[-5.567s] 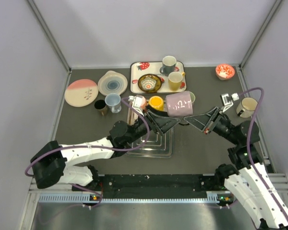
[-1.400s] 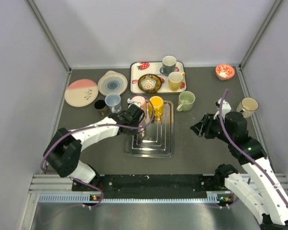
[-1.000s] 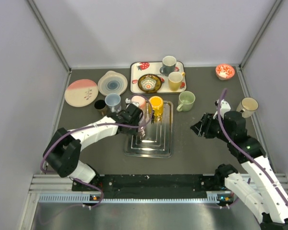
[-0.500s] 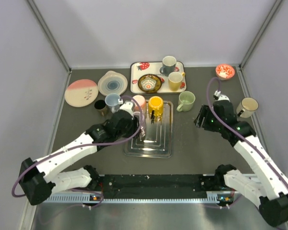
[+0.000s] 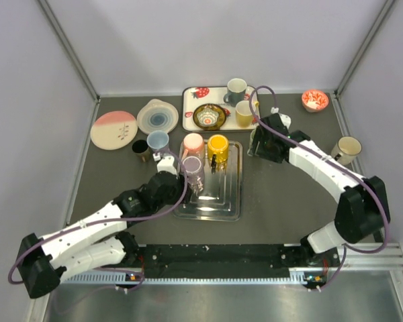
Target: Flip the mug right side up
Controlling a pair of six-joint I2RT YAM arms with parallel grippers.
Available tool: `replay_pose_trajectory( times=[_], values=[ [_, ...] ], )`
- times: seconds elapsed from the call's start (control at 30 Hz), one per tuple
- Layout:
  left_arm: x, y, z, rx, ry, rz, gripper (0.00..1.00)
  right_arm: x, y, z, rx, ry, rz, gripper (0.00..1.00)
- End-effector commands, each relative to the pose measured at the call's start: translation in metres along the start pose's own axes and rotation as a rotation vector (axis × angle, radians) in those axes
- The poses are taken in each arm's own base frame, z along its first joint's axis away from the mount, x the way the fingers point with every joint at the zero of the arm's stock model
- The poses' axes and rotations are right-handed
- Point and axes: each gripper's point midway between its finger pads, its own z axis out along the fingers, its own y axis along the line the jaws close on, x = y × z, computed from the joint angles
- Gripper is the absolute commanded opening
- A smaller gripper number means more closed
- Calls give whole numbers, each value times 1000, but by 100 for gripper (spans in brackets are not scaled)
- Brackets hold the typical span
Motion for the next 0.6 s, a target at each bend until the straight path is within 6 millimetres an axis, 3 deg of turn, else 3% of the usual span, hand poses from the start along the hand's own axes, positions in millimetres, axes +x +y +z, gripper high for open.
replay_pose_trajectory(
  times=[0.0,0.2,0.57],
  values=[
    [-16,0,-6,8,-101,-93,58,-29,24,15,12,-65,96,69],
    [-13,4,-6,4,-105,-99,56,-30,24,43,90,-65,141,68],
    [-13,8,-7,-6,-119,-98,56,-43,30,76,169,-75,144,65]
  ],
)
